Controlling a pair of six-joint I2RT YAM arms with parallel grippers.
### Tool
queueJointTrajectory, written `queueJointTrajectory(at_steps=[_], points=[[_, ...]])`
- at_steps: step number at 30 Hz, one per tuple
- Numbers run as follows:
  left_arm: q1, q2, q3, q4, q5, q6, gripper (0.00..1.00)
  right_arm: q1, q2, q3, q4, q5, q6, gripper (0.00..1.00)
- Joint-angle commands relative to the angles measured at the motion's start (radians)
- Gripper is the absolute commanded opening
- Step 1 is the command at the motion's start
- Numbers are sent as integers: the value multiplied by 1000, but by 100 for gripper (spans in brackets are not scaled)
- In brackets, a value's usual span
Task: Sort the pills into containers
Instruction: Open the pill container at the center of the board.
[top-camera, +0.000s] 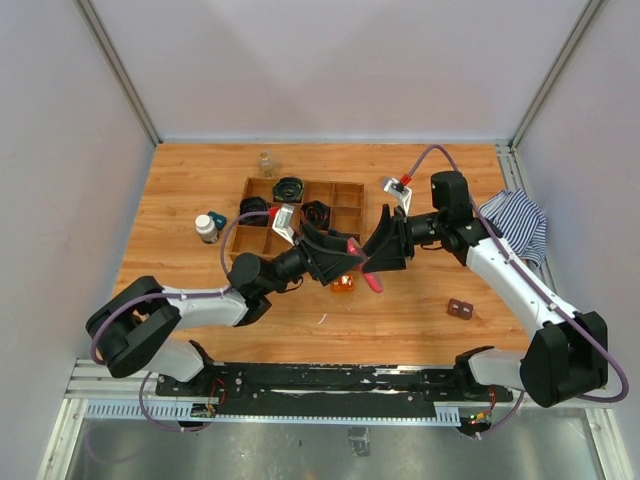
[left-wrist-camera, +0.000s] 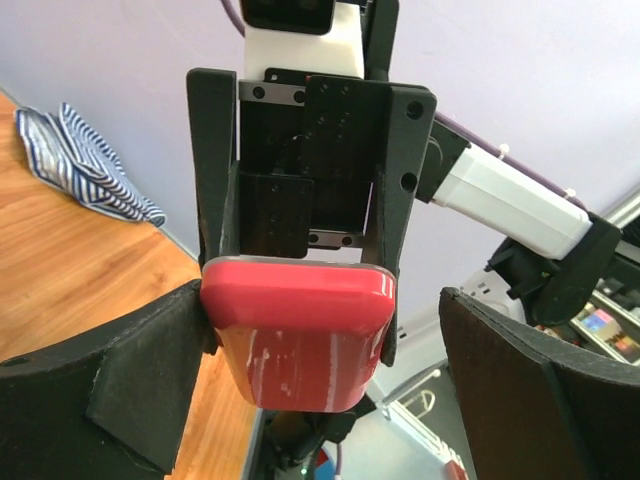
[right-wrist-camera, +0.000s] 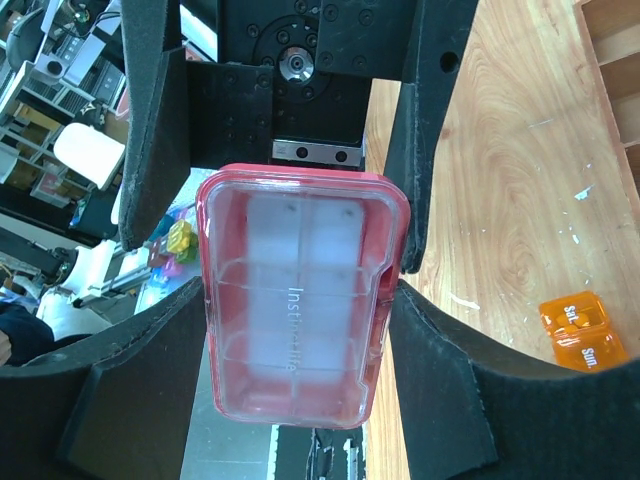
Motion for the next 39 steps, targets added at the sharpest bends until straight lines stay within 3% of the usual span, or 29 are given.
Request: queueJointTrajectory(at_steps=[1, 6, 10, 16, 19, 23, 25, 28, 33, 39], points=[[-30, -64, -10, -100, -127, 64, 99, 13, -28, 35, 4, 20, -36, 1], [-55, -46, 10, -121, -165, 59, 99, 13, -34, 34, -7, 39, -52, 1], [-68, -2, 23, -78, -160, 45, 93, 14, -34, 33, -7, 46, -53, 1], [-69, 35, 20, 10, -140, 28, 67, 13, -31, 30, -6, 46, -51, 1], [-69, 49, 12, 66, -129, 26, 45, 13, -28, 29, -5, 43, -45, 2], [-69, 68, 10, 128, -115, 12, 27, 13, -22, 25, 14, 25, -20, 5], [-69, 76, 11, 155, -107, 9, 15, 13, -19, 18, 36, 11, 0, 10], [-69, 79, 13, 166, -104, 8, 3, 13, -18, 11, 47, 2, 6, 29], [-67, 69, 21, 137, -97, 18, 0, 13, -25, 9, 43, -3, -4, 62], [-66, 50, 34, 65, -78, 44, 0, 13, -27, 39, -62, 14, -97, 75]])
